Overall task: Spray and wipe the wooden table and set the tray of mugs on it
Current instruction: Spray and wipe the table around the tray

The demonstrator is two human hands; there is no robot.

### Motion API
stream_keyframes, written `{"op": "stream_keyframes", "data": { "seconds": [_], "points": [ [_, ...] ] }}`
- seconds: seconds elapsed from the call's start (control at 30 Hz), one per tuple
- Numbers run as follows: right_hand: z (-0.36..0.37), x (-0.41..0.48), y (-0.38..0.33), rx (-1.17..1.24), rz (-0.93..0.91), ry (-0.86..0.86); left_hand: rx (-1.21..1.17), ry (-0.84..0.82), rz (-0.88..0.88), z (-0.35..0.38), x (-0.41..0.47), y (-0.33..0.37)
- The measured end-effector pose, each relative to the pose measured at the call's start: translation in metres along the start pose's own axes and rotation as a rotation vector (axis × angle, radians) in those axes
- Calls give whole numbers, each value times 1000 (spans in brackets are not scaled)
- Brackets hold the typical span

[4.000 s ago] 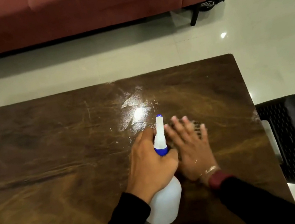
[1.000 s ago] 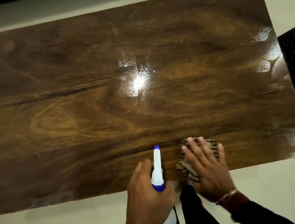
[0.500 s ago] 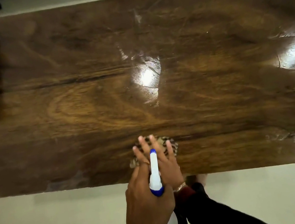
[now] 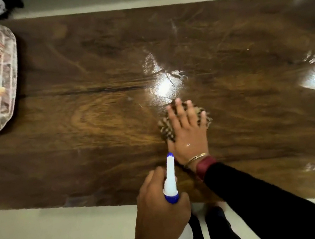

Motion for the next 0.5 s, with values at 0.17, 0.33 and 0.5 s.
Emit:
{"op": "stream_keyframes", "data": {
  "seconds": [0.17, 0.33, 0.5],
  "points": [
    [31, -73, -20, -72, -311, 16, -32, 38, 73, -19, 42, 19],
    [-3, -37, 57, -21, -91, -35, 33, -16, 127, -30, 76, 27],
    [-45, 95, 62, 96, 315, 22, 59, -57, 141, -25, 100, 33]
  ]
}}
Point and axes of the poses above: each hand's wrist, its own x-axis towards the middle knuckle, its own z-axis out of the palm, y = z × x, the point moved 2 cm from there along x, towards the middle knuckle, and after that the axes turned 15 degrees about z, right-handed, at the moved point
